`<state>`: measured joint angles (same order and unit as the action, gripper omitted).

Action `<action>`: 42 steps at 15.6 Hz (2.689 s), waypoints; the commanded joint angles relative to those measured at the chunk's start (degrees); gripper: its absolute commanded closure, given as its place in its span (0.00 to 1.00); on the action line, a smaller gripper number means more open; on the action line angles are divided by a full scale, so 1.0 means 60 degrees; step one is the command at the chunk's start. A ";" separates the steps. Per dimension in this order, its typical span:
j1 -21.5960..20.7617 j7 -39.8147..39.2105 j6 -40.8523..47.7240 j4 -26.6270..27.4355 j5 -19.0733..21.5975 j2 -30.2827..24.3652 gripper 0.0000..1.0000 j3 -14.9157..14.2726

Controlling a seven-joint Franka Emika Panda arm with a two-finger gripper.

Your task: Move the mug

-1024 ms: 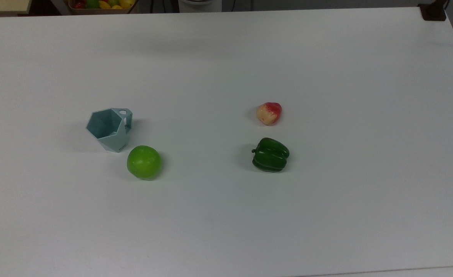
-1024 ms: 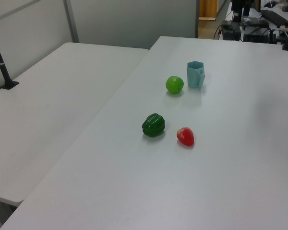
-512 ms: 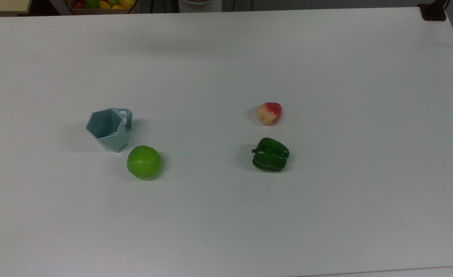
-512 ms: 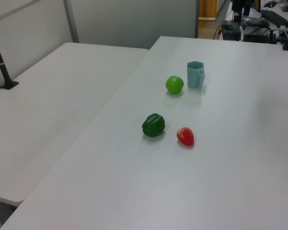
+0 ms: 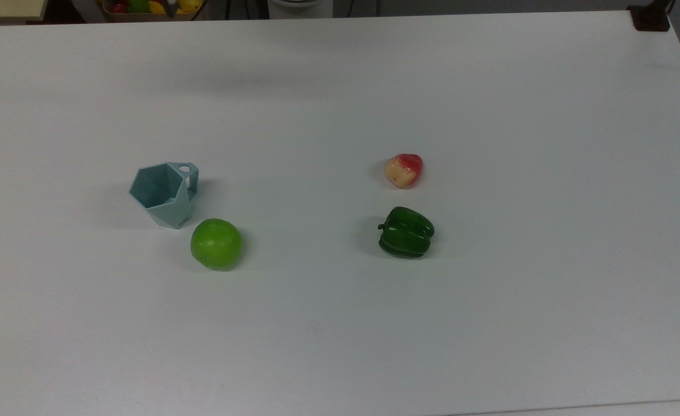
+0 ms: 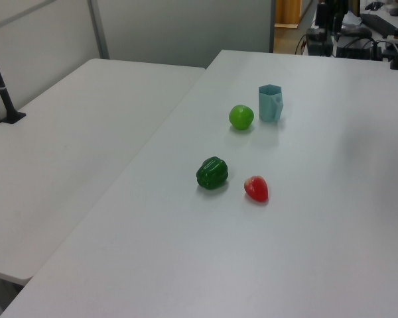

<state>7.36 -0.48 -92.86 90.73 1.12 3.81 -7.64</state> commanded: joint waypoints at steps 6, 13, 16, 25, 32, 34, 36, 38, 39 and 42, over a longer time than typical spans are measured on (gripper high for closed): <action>0.0033 0.2216 -0.1659 -0.0225 0.0312 0.1649 0.00 -0.0016; -0.0113 0.3652 -0.2759 0.0214 0.0341 0.2353 0.00 0.0014; -0.0230 0.3742 -0.3664 0.0697 0.0326 0.2427 0.02 0.0043; -0.0816 0.4094 -0.4649 0.0683 0.0297 0.3189 0.03 0.0058; -0.0860 0.4137 -0.4678 0.0698 0.0209 0.3277 0.13 0.0043; -0.0860 0.4371 -0.4970 0.0683 0.0195 0.3423 0.18 0.0043; -0.0860 0.4533 -0.5045 0.0698 0.0093 0.3453 0.21 0.0028; -0.0860 0.4533 -0.5060 0.0683 0.0077 0.3511 0.27 0.0028; -0.0860 0.4533 -0.5060 0.0683 0.0077 0.3526 0.32 0.0028; -0.0875 0.4548 -0.5060 0.0683 -0.0010 0.3526 0.40 0.0028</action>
<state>2.73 25.63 -121.76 94.12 1.70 25.24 -6.94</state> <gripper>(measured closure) 0.344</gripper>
